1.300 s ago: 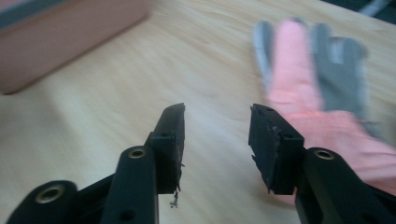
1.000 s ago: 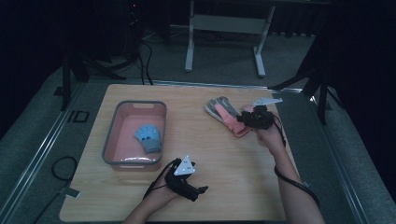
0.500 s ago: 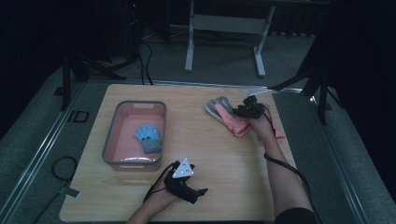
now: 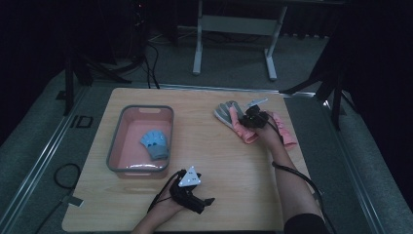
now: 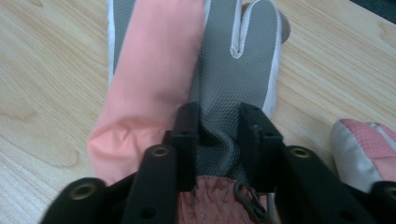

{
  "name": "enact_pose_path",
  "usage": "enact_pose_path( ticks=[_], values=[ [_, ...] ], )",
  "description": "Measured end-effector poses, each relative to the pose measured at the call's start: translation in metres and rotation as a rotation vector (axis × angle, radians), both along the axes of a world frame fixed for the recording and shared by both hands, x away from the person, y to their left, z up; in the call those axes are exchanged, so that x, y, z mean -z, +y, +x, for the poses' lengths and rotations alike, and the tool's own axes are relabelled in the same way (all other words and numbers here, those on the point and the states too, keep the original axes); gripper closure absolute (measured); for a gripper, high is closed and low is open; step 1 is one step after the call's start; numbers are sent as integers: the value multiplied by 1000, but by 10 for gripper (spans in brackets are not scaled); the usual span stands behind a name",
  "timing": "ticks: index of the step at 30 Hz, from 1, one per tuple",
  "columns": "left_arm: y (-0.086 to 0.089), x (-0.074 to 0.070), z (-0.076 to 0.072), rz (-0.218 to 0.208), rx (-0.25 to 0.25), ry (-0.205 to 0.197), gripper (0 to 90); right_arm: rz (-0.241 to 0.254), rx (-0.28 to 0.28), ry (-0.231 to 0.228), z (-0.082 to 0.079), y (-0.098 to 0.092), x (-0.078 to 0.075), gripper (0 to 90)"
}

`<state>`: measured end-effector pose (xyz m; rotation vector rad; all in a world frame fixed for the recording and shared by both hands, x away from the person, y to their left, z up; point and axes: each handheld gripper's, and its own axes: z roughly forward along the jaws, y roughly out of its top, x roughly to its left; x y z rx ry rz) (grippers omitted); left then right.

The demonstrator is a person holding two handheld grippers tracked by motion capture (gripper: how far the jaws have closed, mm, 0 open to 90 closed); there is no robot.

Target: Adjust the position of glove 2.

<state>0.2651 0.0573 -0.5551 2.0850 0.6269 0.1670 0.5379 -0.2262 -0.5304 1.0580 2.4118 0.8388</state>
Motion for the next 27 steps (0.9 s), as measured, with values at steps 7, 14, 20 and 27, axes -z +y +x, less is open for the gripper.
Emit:
enact_pose_path(
  ticks=[7,14,20,27],
  values=[
    [3,-1,1,-24,-14,-13,24,-14,69,5,-4,7,-7,866],
    [1,-3,-2,-24,-26,-56,24,73,209,14,-30,22,-33,872],
    [-1,-3,-5,-13,-33,-84,24,177,232,-7,-72,35,-58,873],
    [-7,-1,-8,6,-24,-110,24,227,377,-17,-112,32,-71,873]
  ],
)
